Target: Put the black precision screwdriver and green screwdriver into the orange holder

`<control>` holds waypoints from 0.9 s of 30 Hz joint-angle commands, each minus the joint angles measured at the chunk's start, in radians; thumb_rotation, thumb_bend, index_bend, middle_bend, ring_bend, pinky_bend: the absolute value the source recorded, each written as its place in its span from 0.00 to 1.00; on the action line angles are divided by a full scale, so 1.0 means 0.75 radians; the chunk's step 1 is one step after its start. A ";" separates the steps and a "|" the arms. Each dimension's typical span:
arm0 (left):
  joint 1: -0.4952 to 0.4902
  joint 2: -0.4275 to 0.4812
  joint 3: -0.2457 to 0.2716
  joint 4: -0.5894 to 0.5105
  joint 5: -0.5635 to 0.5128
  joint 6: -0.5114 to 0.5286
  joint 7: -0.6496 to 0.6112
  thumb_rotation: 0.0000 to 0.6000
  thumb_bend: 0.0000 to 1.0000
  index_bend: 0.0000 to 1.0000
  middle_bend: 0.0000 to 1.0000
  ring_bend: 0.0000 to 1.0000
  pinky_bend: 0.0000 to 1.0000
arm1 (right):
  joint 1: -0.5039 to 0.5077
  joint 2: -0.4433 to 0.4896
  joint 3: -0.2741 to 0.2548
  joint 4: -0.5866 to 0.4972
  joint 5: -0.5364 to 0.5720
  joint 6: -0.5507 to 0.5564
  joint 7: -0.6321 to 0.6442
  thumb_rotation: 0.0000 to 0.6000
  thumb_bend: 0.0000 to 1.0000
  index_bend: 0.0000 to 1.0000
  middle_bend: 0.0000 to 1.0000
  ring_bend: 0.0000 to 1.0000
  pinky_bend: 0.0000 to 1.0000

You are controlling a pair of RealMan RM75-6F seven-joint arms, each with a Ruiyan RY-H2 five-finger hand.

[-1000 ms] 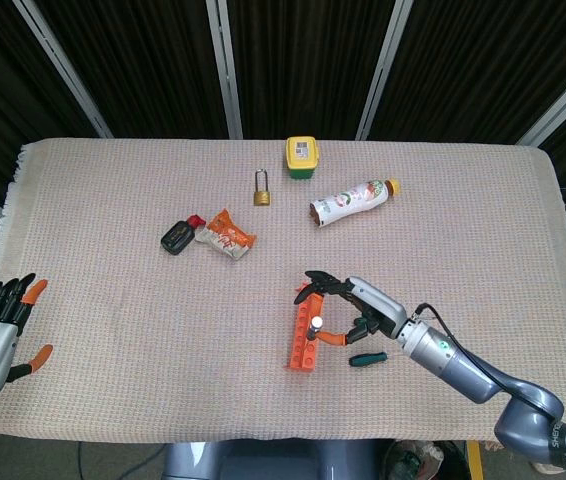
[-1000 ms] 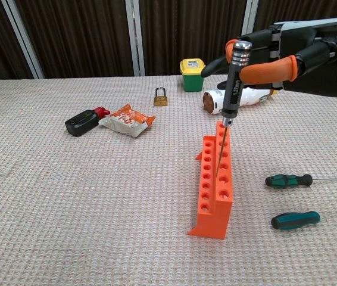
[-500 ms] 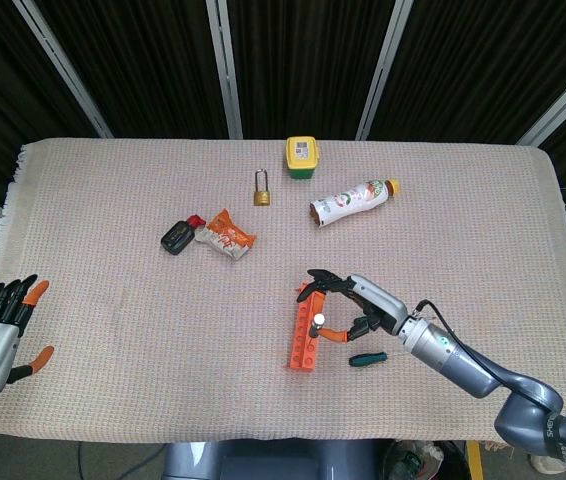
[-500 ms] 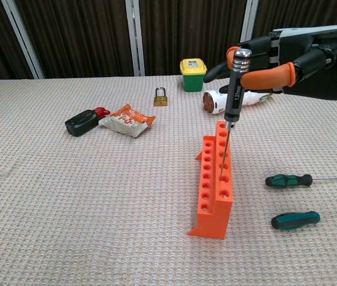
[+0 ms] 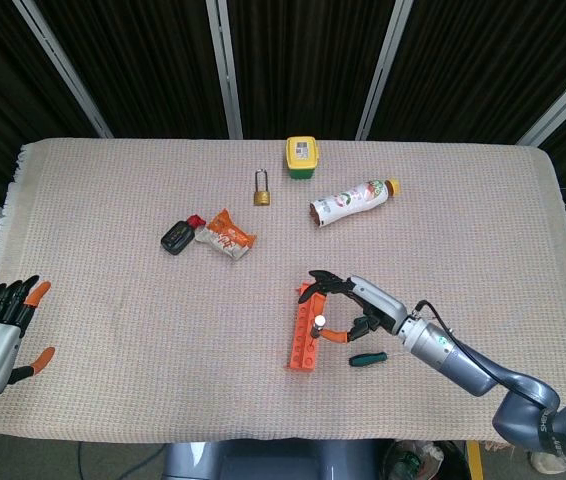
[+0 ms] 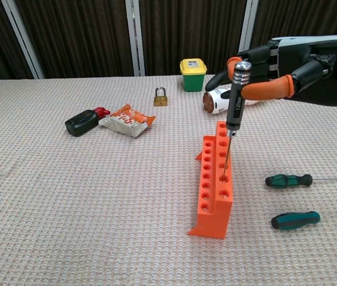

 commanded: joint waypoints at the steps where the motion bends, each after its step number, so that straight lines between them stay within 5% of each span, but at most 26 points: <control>1: 0.001 0.000 0.002 0.001 0.000 -0.001 -0.002 1.00 0.25 0.04 0.00 0.00 0.00 | 0.000 -0.028 -0.021 0.023 0.003 0.026 -0.056 1.00 0.39 0.67 0.30 0.00 0.00; 27: -0.005 -0.013 0.008 0.030 0.002 -0.019 -0.023 1.00 0.25 0.03 0.00 0.00 0.00 | -0.045 -0.226 -0.091 0.063 0.155 0.117 -0.617 1.00 0.39 0.67 0.30 0.00 0.00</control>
